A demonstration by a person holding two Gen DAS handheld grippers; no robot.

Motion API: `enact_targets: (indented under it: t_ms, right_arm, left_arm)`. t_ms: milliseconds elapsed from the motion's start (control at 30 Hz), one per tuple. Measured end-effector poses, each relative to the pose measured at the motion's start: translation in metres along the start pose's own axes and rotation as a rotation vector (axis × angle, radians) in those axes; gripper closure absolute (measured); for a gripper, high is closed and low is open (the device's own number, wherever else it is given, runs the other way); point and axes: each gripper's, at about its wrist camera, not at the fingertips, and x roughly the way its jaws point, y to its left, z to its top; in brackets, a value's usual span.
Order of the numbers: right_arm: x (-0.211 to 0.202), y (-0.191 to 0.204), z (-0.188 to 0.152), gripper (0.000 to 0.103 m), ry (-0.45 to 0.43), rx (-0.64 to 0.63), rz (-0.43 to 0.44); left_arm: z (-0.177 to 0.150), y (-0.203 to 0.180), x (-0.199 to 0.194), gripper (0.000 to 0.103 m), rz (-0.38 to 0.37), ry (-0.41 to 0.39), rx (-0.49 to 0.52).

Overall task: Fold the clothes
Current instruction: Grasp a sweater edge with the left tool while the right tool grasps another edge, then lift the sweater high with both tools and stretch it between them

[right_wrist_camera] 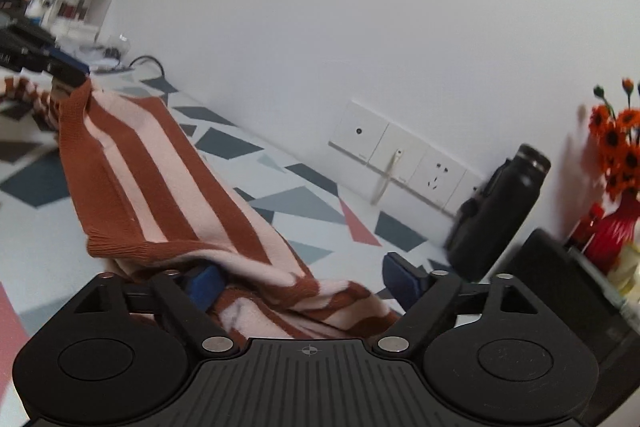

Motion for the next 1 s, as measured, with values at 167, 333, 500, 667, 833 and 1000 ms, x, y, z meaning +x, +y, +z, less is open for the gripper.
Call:
enact_targets:
  t_ms: [167, 333, 500, 667, 833, 1000]
  right_arm:
    - [0.006, 0.000, -0.001, 0.091, 0.031, 0.037, 0.121]
    - [0.004, -0.021, 0.000, 0.096, -0.003, 0.227, 0.139]
    - [0.009, -0.051, -0.007, 0.096, -0.007, 0.398, 0.111]
    - [0.014, -0.069, -0.015, 0.096, 0.005, 0.491, 0.106]
    - [0.020, -0.073, -0.020, 0.096, 0.012, 0.536, 0.113]
    - [0.023, -0.080, -0.027, 0.096, 0.024, 0.580, 0.120]
  left_arm:
    - [-0.004, 0.003, 0.003, 0.093, -0.002, 0.009, -0.007]
    - [-0.008, 0.003, 0.011, 0.092, -0.015, 0.041, 0.017]
    - [-0.016, -0.020, 0.024, 0.075, -0.014, 0.111, 0.199]
    - [-0.033, -0.060, 0.035, 0.072, 0.012, 0.172, 0.523]
    - [-0.046, -0.077, 0.040, 0.071, 0.032, 0.211, 0.740]
    - [-0.050, -0.076, 0.034, 0.070, 0.053, 0.229, 0.844]
